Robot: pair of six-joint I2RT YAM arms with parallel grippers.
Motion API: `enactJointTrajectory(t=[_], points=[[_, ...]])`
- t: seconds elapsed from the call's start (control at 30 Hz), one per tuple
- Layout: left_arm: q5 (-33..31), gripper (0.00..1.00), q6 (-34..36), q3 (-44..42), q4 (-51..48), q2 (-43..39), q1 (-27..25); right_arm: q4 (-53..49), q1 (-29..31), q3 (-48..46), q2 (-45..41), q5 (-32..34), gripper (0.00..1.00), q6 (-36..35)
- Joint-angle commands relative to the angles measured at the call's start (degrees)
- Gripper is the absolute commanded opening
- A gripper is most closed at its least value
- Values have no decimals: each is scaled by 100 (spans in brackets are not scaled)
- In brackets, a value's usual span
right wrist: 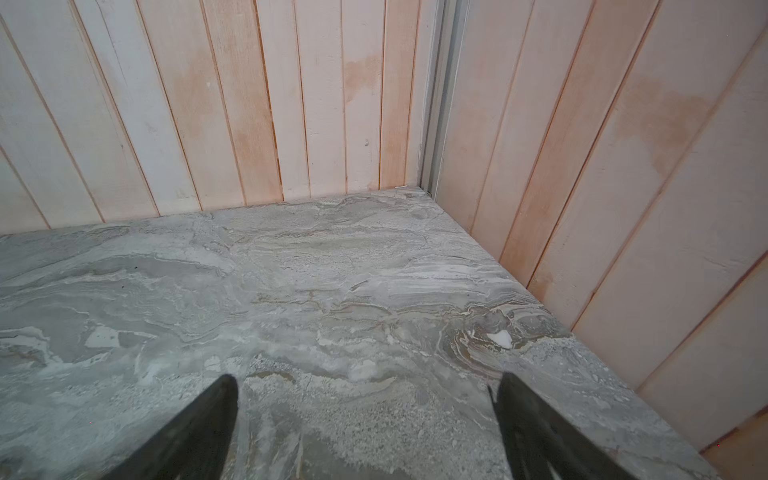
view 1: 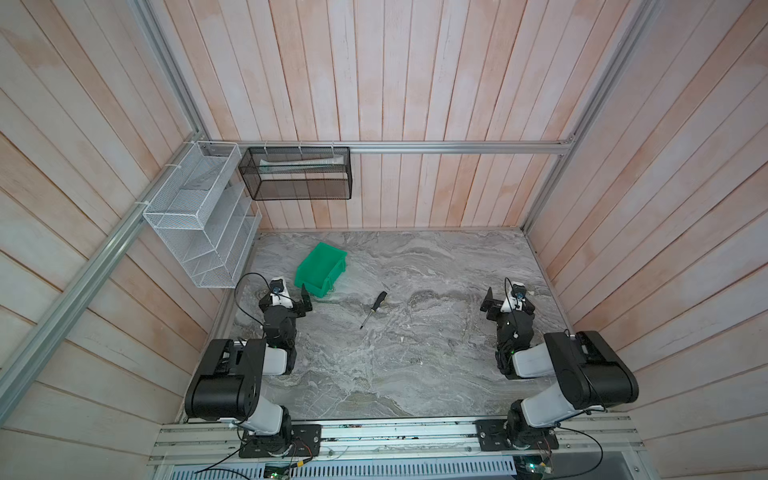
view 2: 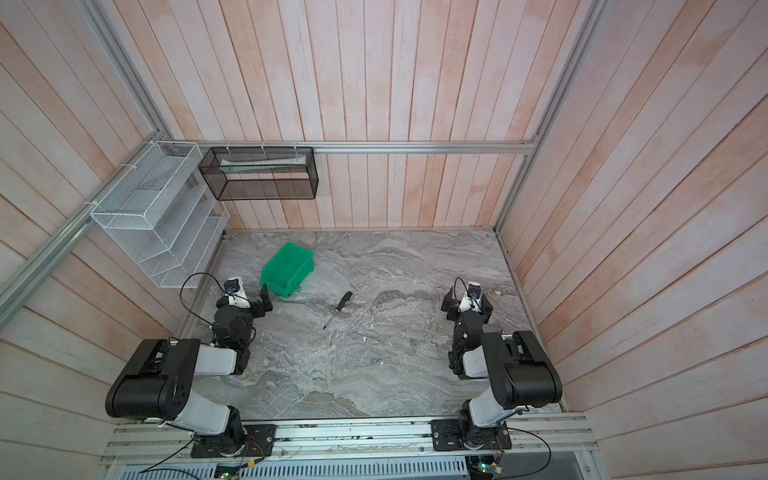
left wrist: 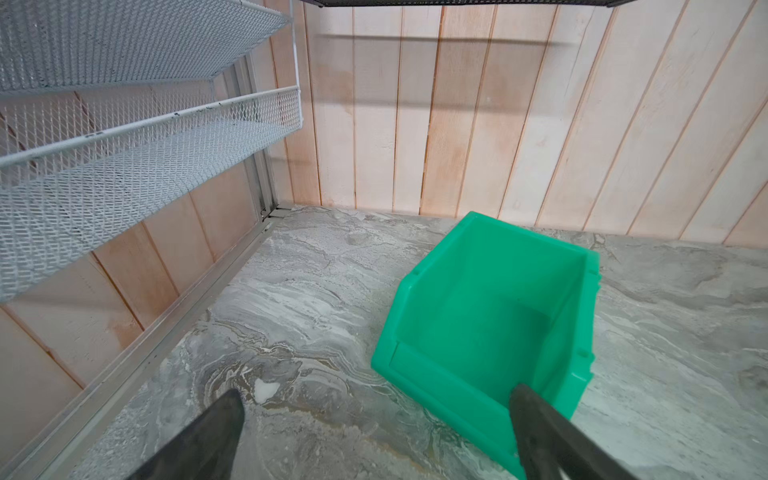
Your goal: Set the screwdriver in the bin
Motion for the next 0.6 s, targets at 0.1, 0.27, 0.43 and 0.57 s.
enactJointTrajectory(t=[0.1, 0.27, 0.43, 0.57], points=[[123, 100, -57, -1, -18, 39, 17, 39, 14, 46, -25, 35, 98, 18], [169, 100, -64, -3, -30, 39, 45, 35, 8, 45, -29, 18, 98, 33], [171, 100, -61, -3, -37, 35, 43, 31, 5, 40, -36, 17, 98, 33], [170, 100, -64, -2, -34, 35, 45, 10, -13, 56, -33, -5, 98, 43]])
